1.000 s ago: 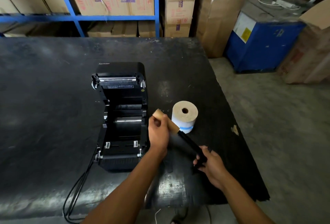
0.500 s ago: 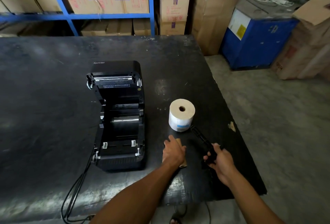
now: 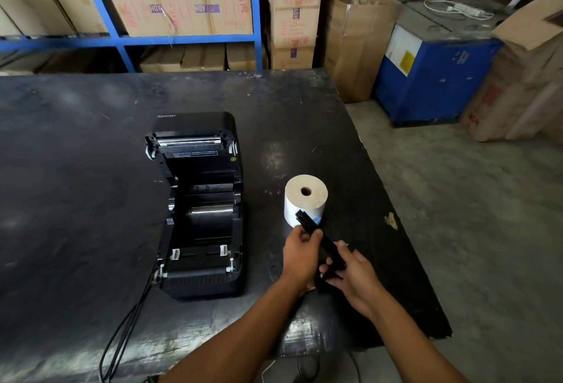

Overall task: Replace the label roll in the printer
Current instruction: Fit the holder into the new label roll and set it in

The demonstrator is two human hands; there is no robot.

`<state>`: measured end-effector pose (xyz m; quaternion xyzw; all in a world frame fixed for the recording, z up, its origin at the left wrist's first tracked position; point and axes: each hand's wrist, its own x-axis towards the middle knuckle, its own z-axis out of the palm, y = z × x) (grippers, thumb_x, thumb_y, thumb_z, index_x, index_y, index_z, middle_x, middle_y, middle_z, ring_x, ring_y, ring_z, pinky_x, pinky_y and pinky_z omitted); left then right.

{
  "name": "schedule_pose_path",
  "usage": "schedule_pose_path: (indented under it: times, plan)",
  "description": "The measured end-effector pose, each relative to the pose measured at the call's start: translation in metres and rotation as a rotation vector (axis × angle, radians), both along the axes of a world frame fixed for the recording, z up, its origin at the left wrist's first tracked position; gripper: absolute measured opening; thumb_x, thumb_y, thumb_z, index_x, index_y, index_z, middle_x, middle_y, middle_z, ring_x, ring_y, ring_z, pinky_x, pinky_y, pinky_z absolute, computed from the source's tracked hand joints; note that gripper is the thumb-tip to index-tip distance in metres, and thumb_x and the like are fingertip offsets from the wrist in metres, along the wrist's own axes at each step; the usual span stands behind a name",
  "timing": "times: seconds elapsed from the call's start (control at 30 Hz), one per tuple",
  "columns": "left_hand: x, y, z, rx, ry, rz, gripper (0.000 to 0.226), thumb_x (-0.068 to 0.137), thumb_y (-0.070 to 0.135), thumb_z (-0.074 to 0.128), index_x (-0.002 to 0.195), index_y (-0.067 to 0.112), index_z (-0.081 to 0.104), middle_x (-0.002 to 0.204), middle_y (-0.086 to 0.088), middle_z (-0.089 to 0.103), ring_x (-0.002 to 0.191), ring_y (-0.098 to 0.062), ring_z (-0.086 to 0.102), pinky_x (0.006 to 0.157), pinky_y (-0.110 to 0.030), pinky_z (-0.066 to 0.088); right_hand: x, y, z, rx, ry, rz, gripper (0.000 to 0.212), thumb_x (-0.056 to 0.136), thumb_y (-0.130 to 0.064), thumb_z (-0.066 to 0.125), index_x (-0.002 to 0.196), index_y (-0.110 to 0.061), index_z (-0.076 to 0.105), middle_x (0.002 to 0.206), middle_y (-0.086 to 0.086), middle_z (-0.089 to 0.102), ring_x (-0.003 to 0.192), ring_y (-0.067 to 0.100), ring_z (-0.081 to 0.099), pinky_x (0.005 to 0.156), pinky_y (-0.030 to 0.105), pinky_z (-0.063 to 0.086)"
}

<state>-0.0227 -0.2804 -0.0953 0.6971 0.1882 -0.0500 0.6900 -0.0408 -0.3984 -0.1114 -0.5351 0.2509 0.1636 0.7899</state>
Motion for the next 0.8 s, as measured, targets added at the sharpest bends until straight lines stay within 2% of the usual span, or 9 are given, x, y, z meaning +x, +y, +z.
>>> schedule_pose_path:
  times: [0.13, 0.2, 0.23, 0.3, 0.37, 0.47, 0.57, 0.67, 0.8]
  plan:
    - [0.016, 0.009, 0.007, 0.077, -0.037, 0.158, 0.014, 0.091, 0.028, 0.064, 0.097, 0.015, 0.064, 0.081, -0.006, 0.071, 0.077, -0.022, 0.065, 0.075, -0.038, 0.052, 0.002, -0.016, -0.006, -0.177, 0.04, -0.085, 0.036, 0.099, -0.044, 0.044, 0.104, -0.014, 0.062, 0.063, 0.001, 0.042, 0.055, 0.014, 0.043, 0.053, 0.031, 0.042]
    - [0.017, 0.01, 0.006, 0.188, 0.03, -0.011, 0.015, 0.089, 0.028, 0.067, 0.095, 0.015, 0.066, 0.076, -0.003, 0.072, 0.072, -0.022, 0.068, 0.077, -0.04, 0.058, 0.002, -0.027, -0.009, -0.323, 0.075, -0.08, 0.042, 0.099, -0.052, 0.034, 0.099, -0.023, 0.065, 0.063, -0.003, 0.042, 0.053, 0.01, 0.041, 0.05, 0.025, 0.036]
    - [0.015, 0.006, 0.003, 0.263, 0.071, -0.145, 0.015, 0.088, 0.025, 0.067, 0.093, 0.012, 0.068, 0.077, -0.007, 0.073, 0.071, -0.024, 0.071, 0.079, -0.041, 0.06, 0.002, -0.033, -0.01, -0.355, 0.079, -0.084, 0.039, 0.101, -0.047, 0.034, 0.099, -0.023, 0.065, 0.066, -0.002, 0.05, 0.054, 0.009, 0.049, 0.051, 0.024, 0.039]
    - [0.008, -0.005, -0.003, 0.431, 0.123, -0.357, 0.018, 0.087, 0.022, 0.068, 0.087, 0.003, 0.068, 0.079, -0.016, 0.073, 0.074, -0.03, 0.072, 0.079, -0.044, 0.059, 0.004, -0.045, -0.015, -0.484, 0.053, -0.041, 0.032, 0.102, -0.022, 0.038, 0.121, -0.015, 0.062, 0.101, 0.008, 0.068, 0.088, 0.014, 0.066, 0.074, 0.03, 0.053]
    - [0.003, -0.018, -0.007, 0.539, 0.16, -0.473, 0.025, 0.087, 0.021, 0.067, 0.092, -0.003, 0.066, 0.086, -0.02, 0.071, 0.087, -0.036, 0.07, 0.082, -0.045, 0.057, 0.007, -0.055, -0.021, -0.736, 0.067, 0.079, 0.041, 0.098, -0.008, 0.042, 0.139, -0.01, 0.049, 0.13, 0.014, 0.06, 0.118, 0.028, 0.057, 0.099, 0.038, 0.047]
    - [0.004, -0.034, -0.008, 0.652, 0.186, -0.546, 0.037, 0.088, 0.021, 0.064, 0.116, -0.002, 0.057, 0.119, -0.023, 0.066, 0.114, -0.038, 0.061, 0.093, -0.04, 0.049, 0.006, -0.058, -0.027, -0.964, 0.057, 0.165, 0.036, 0.092, -0.002, 0.056, 0.127, -0.011, 0.057, 0.095, 0.006, 0.066, 0.087, 0.021, 0.064, 0.077, 0.032, 0.051]
    - [0.005, -0.045, -0.009, 0.705, 0.221, -0.574, 0.043, 0.092, 0.017, 0.058, 0.129, 0.001, 0.043, 0.132, -0.024, 0.056, 0.122, -0.04, 0.055, 0.097, -0.043, 0.045, 0.005, -0.058, -0.03, -1.085, -0.018, 0.126, 0.015, 0.087, -0.002, 0.065, 0.1, -0.009, 0.06, 0.074, 0.002, 0.061, 0.067, 0.012, 0.058, 0.061, 0.028, 0.049]
    - [0.004, -0.051, -0.01, 0.822, 0.246, -0.617, 0.05, 0.095, 0.011, 0.053, 0.138, -0.005, 0.035, 0.14, -0.024, 0.04, 0.123, -0.04, 0.053, 0.101, -0.043, 0.048, 0.003, -0.055, -0.034, -1.263, -0.065, 0.141, 0.017, 0.086, -0.012, 0.067, 0.086, -0.021, 0.053, 0.092, 0.003, 0.061, 0.085, 0.019, 0.058, 0.074, 0.033, 0.049]
    - [0.003, -0.053, -0.011, 0.849, 0.259, -0.652, 0.072, 0.094, 0.016, 0.057, 0.148, -0.01, 0.016, 0.146, -0.026, 0.03, 0.126, -0.043, 0.05, 0.105, -0.043, 0.045, -0.001, -0.054, -0.038, -1.423, -0.02, 0.22, 0.011, 0.087, -0.033, 0.064, 0.091, -0.032, 0.053, 0.106, -0.002, 0.054, 0.105, 0.019, 0.051, 0.087, 0.036, 0.041]
